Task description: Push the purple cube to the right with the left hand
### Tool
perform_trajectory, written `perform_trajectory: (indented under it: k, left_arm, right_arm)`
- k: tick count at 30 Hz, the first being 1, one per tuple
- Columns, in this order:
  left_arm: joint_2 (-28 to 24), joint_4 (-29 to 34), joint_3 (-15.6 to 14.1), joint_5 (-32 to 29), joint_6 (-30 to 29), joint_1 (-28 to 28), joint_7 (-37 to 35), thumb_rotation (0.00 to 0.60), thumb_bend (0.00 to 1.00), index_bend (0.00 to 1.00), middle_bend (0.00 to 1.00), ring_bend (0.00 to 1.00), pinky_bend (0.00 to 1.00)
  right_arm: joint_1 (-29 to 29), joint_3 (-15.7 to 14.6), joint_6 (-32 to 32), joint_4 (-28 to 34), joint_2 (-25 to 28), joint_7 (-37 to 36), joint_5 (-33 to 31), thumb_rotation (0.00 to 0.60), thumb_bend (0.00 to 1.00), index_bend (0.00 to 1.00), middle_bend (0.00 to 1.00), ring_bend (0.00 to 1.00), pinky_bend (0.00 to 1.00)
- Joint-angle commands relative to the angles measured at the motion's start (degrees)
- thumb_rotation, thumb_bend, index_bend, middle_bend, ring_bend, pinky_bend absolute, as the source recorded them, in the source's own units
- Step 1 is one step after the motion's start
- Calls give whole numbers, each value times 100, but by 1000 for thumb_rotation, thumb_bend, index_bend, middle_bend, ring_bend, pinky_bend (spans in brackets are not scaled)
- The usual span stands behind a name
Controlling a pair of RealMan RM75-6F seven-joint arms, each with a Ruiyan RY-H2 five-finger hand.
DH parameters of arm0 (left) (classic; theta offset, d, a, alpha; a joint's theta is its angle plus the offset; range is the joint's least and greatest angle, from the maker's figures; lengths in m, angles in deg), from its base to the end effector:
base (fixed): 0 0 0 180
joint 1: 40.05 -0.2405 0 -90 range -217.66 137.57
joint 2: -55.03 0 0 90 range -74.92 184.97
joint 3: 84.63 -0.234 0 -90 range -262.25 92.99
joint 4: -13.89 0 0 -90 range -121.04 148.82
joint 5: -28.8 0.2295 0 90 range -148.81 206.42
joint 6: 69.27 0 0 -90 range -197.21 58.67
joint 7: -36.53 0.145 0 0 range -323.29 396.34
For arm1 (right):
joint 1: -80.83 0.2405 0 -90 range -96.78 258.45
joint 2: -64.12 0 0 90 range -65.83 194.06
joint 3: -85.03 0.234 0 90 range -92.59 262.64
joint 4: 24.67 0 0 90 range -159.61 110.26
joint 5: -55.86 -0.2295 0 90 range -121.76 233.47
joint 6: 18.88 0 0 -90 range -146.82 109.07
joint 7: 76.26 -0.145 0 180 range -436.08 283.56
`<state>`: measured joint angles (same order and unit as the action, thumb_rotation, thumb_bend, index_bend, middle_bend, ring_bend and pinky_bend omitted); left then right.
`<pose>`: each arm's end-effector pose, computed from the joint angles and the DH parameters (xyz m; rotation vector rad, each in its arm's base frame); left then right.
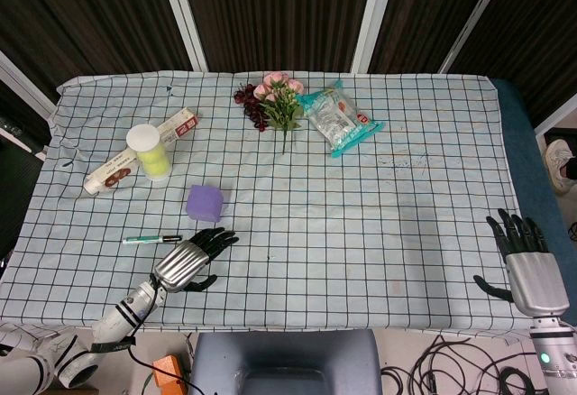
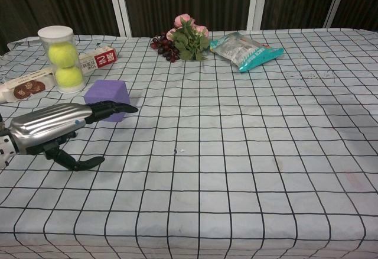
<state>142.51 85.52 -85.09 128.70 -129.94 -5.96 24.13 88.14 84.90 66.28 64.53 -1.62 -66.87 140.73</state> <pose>-0.1971 0.2809 -0.0387 -2.1444 -0.9215 -1.0775 -0.3067 -0.1839 0.1228 1.4763 -0.7695 0.7527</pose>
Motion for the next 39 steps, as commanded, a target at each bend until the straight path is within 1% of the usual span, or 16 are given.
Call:
perform_trajectory:
  k: [1, 4, 7, 9, 11, 12, 14, 16, 21, 28, 33, 35, 39]
  left_arm:
    - [-8, 14, -35, -80, -4, 2, 60, 600, 390, 0, 49, 10, 122]
    - [-17, -43, -34, -164, -155, -75, 219, 600, 390, 5, 54, 12, 122]
    - [0, -351, 33, -320, -540, -315, 596, 600, 403, 69, 90, 28, 123]
    - [5, -635, 82, -577, -671, -516, 745, 600, 413, 163, 126, 48, 124]
    - [-18, -812, 97, -841, -632, -667, 813, 600, 415, 261, 157, 58, 125]
    - [-24, -881, 103, -958, -607, -733, 842, 600, 415, 297, 179, 66, 126]
    - [7, -1025, 114, -1174, -584, -868, 914, 600, 412, 330, 243, 98, 129]
    - [62, -1120, 119, -1302, -543, -933, 937, 600, 409, 340, 281, 122, 130]
    - [229, -1358, 156, -1369, -552, -938, 961, 600, 404, 351, 305, 142, 131]
    - [435, -1631, 258, -1468, -505, -869, 901, 600, 402, 351, 313, 153, 131]
    - [589, -1851, 335, -1548, -484, -822, 936, 600, 400, 357, 364, 188, 132]
    - [625, -1911, 351, -1576, -454, -805, 972, 600, 399, 374, 383, 198, 132]
    - [647, -1993, 334, -1604, -314, -753, 973, 600, 399, 394, 407, 207, 132]
  right_arm:
    - [-14, 8, 0, 4, 3, -8, 26, 600, 305, 0, 0, 0, 0]
    - [-18, 19, -38, 15, 8, -9, 44, 600, 305, 0, 0, 0, 0]
    - [-22, 20, -76, 13, 22, -14, 67, 600, 305, 0, 0, 0, 0]
    - [-37, 20, -73, 23, 41, -49, 94, 600, 305, 0, 0, 0, 0]
    - [-56, 24, -52, 18, 43, -57, 118, 600, 305, 0, 0, 0, 0]
    - [-61, 25, -53, 15, 41, -59, 127, 600, 305, 0, 0, 0, 0]
    - [-61, 25, -86, 17, 39, -56, 135, 600, 305, 0, 0, 0, 0]
    - [-51, 31, -135, 19, 32, -28, 129, 600, 305, 0, 0, 0, 0]
    - [-45, 28, -183, 36, 27, 4, 179, 600, 305, 0, 0, 0, 0]
    - [-58, 45, -223, 24, 48, -38, 192, 600, 306, 0, 0, 0, 0]
    - [-67, 55, -240, 18, 55, -49, 204, 600, 305, 0, 0, 0, 0]
    - [-70, 66, -242, 14, 52, -52, 199, 600, 306, 0, 0, 0, 0]
    - [-74, 75, -257, 14, 53, -54, 204, 600, 305, 0, 0, 0, 0]
